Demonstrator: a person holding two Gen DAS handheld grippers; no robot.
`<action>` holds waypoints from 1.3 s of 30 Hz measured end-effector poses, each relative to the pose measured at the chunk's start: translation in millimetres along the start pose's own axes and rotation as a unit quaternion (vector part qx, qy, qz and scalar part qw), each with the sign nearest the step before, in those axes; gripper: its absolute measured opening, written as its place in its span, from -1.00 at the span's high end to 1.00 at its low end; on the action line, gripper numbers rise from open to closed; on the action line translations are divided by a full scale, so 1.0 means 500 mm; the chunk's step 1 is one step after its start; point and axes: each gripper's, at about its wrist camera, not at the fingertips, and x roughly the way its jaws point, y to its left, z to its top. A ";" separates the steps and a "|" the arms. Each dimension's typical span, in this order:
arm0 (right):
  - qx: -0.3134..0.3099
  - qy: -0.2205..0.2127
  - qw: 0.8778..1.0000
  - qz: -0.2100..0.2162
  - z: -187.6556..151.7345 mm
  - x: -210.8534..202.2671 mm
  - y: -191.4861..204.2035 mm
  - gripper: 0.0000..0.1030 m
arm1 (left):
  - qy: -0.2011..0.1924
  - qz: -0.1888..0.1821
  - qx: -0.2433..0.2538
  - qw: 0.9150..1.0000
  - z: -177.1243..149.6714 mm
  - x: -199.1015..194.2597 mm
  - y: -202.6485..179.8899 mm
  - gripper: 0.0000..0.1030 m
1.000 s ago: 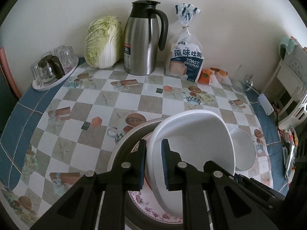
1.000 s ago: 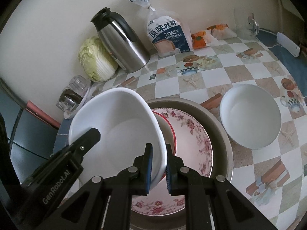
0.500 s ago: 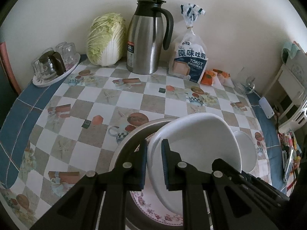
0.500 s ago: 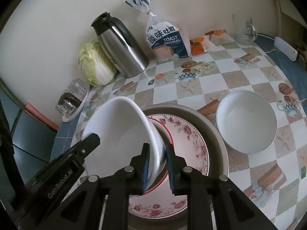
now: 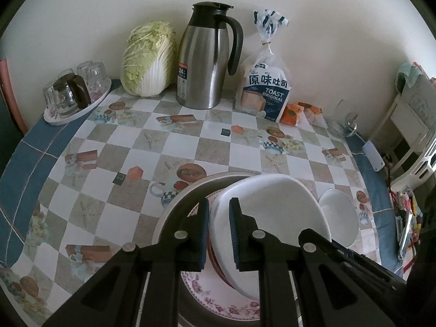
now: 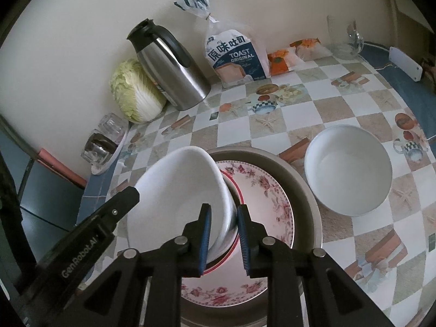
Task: Organize plates and bowls
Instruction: 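Lower the white square bowl into the red-rimmed bowl with both tools, then open both tools to release the white square bowl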
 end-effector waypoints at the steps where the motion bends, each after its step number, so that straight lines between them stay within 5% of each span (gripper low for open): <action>1: 0.003 -0.001 1.000 0.002 0.001 -0.001 -0.002 0.56 | 0.000 -0.001 -0.001 1.000 0.000 0.000 0.001 0.72; 15: 0.006 -0.020 1.000 0.011 0.007 -0.031 -0.001 0.56 | -0.018 -0.001 0.001 1.000 0.009 -0.034 0.008 0.68; 18: 0.008 -0.028 1.000 0.010 0.010 -0.044 -0.004 0.56 | -0.019 -0.001 -0.006 1.000 0.012 -0.042 0.014 0.32; 20: 0.011 -0.030 0.999 0.008 0.012 -0.048 -0.007 0.26 | -0.020 0.006 -0.014 1.000 0.014 -0.044 0.021 -0.11; 26: 0.024 -0.039 0.999 -0.003 0.018 -0.057 -0.025 -0.26 | -0.023 0.038 -0.043 0.998 0.017 -0.052 0.049 -0.53; 31: 0.032 -0.049 0.998 -0.002 0.019 -0.063 -0.034 -0.57 | -0.027 0.066 -0.056 0.996 0.015 -0.056 0.063 -0.75; 39: 0.040 -0.050 0.998 0.002 0.018 -0.069 -0.038 -0.96 | -0.032 0.087 -0.088 0.992 0.013 -0.067 0.094 -0.78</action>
